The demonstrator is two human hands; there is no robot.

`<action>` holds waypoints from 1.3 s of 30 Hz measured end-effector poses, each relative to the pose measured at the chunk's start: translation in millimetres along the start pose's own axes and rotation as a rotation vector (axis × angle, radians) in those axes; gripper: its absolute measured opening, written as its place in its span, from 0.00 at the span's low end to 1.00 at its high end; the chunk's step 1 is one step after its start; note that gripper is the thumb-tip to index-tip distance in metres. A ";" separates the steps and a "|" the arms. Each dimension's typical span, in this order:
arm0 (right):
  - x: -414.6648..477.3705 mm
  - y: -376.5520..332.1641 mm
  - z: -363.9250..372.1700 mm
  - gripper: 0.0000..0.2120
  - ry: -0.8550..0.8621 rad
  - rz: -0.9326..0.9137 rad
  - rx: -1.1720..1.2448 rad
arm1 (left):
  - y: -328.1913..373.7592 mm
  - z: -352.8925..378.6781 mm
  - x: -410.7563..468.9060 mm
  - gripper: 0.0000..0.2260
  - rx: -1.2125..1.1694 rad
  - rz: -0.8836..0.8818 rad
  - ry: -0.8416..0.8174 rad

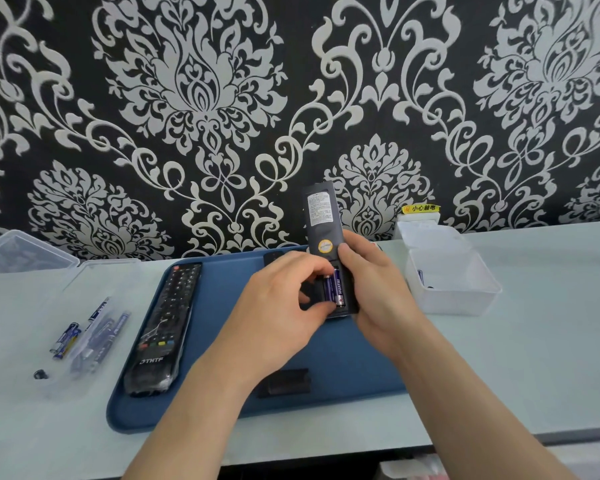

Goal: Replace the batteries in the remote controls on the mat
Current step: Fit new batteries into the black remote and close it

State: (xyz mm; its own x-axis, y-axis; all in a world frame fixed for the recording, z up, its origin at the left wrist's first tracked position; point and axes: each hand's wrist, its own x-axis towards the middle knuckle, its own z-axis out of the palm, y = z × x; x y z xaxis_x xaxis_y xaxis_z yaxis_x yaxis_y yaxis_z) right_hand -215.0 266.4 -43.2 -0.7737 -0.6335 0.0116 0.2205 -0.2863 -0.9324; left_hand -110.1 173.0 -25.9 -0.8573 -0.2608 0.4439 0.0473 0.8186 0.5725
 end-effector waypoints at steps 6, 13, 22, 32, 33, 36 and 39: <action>2.0 1.8 0.1 0.16 -0.053 -0.003 -0.014 | -2.2 1.1 1.2 0.13 0.146 0.091 -0.005; 4.1 9.6 -0.6 0.16 -0.031 0.010 -0.092 | 0.5 -1.9 0.5 0.16 0.110 -0.035 -0.052; 4.3 17.0 11.9 0.12 0.018 0.043 -0.125 | 6.8 -4.2 4.4 0.18 -0.280 -0.179 0.042; 2.0 -1.2 9.0 0.21 -0.120 0.148 0.248 | 9.8 -13.0 9.3 0.19 -1.005 -0.375 0.377; 1.9 -2.2 9.1 0.22 -0.123 0.149 0.259 | 8.2 -14.0 8.5 0.18 -0.836 -0.344 0.339; 1.9 -2.3 9.2 0.17 -0.136 0.143 0.226 | 7.1 -9.1 3.3 0.10 -0.181 -0.100 0.192; 2.2 -1.1 7.6 0.16 -0.120 0.139 0.207 | 0.1 -0.3 0.9 0.10 0.163 0.060 0.135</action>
State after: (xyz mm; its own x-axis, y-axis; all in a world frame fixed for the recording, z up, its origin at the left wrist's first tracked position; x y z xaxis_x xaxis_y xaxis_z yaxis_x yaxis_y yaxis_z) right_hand -212.4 259.9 -39.4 -0.6540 -0.7544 -0.0573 0.4461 -0.3234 -0.8345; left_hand -110.7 172.8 -25.3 -0.7787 -0.2665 0.5680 0.0030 0.9037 0.4281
